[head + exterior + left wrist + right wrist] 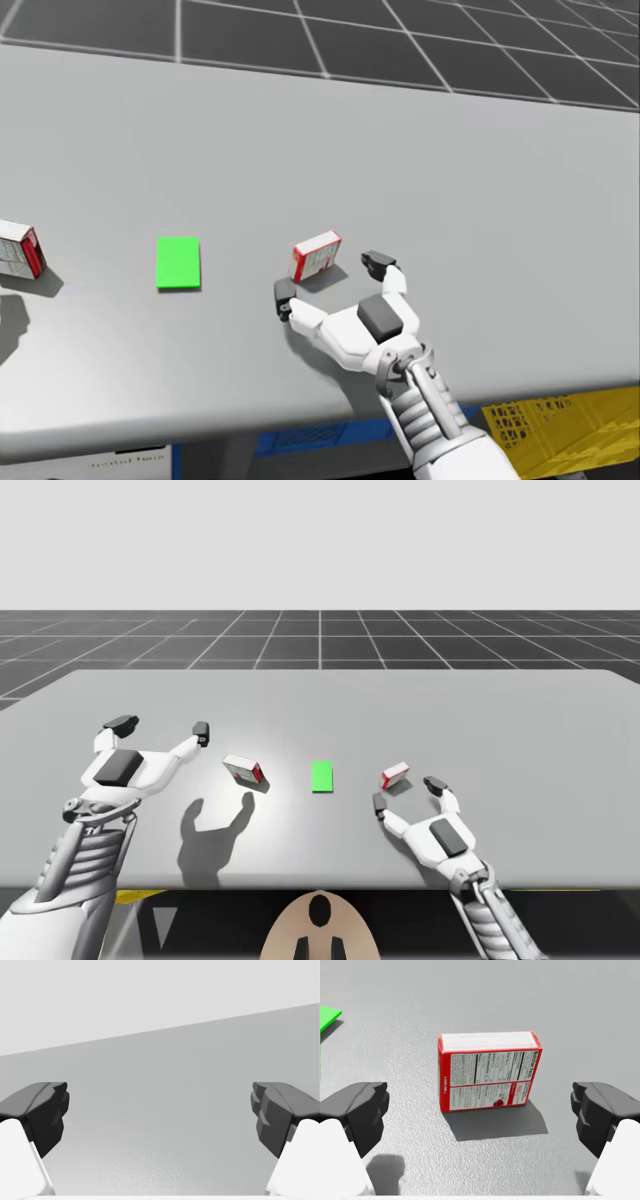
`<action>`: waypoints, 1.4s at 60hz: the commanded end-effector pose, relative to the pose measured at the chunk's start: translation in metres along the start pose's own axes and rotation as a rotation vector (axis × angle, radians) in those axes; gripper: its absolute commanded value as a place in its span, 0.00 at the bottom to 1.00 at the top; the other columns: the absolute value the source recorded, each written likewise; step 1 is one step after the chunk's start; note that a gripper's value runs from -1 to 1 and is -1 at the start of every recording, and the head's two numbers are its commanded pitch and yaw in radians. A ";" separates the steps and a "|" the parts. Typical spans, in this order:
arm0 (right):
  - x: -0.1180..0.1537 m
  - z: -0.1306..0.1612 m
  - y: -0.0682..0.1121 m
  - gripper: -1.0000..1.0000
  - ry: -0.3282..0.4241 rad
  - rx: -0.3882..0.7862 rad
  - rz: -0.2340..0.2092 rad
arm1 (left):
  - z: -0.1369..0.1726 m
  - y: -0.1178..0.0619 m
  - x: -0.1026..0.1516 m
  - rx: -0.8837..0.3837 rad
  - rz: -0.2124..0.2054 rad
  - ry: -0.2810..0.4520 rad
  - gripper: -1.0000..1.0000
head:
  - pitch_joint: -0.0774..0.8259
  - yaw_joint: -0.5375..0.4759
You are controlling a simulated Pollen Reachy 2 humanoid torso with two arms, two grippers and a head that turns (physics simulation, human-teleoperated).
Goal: Look at the card. If it is red, pick the object on the left. If it is green, pick the object on the right.
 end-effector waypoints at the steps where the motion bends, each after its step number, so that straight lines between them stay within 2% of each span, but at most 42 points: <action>1: -0.007 -0.017 -0.002 0.00 0.046 0.024 -0.023 | 0.000 0.000 0.000 0.007 0.001 -0.004 0.00 | 0.80 0.23; 9: -0.008 -0.031 -0.005 0.00 0.079 0.035 -0.035 | 0.000 -0.001 -0.001 0.004 0.000 -0.004 0.00 | 0.80 0.24; 18: -0.006 -0.049 -0.009 0.00 0.083 0.027 -0.020 | -0.001 -0.001 -0.001 0.002 -0.004 -0.002 0.00 | 0.81 0.24; 23: -0.005 -0.058 -0.010 0.00 0.093 0.030 -0.033 | -0.001 -0.001 -0.002 0.002 -0.004 -0.001 0.00 | 0.81 0.24; 36: -0.004 -0.068 -0.011 0.00 0.135 0.062 -0.108 | -0.001 -0.002 -0.003 0.000 -0.006 0.000 0.00 | 0.81 0.23; 40: -0.005 -0.067 -0.011 0.02 0.129 0.074 -0.095 | -0.001 -0.002 -0.003 0.000 -0.006 0.000 0.00 | 0.81 0.23; 41: -0.005 -0.067 -0.012 0.17 0.130 0.072 -0.091 | -0.001 -0.002 -0.003 0.000 -0.006 0.000 0.00 | 0.80 0.23; 42: -0.006 -0.065 -0.011 0.25 0.118 0.049 -0.079 | -0.001 -0.002 -0.003 0.000 -0.006 0.000 0.00 | 0.81 0.23; 43: -0.006 -0.065 -0.011 0.85 0.114 0.046 -0.076 | -0.001 -0.002 -0.003 0.000 -0.006 0.000 0.00 | 0.80 0.23; 45: -0.006 -0.065 -0.012 0.99 0.116 0.046 -0.082 | -0.001 -0.002 -0.003 0.000 -0.006 0.000 0.00 | 0.80 0.23; 63: -0.007 -0.064 -0.013 1.00 0.117 0.051 -0.097 | -0.001 -0.002 -0.003 0.000 -0.006 0.000 0.00 | 0.78 0.22; 84: -0.007 -0.063 -0.013 1.00 0.106 0.055 -0.099 | -0.002 -0.007 -0.005 -0.007 -0.025 0.011 0.00 | 0.48 0.20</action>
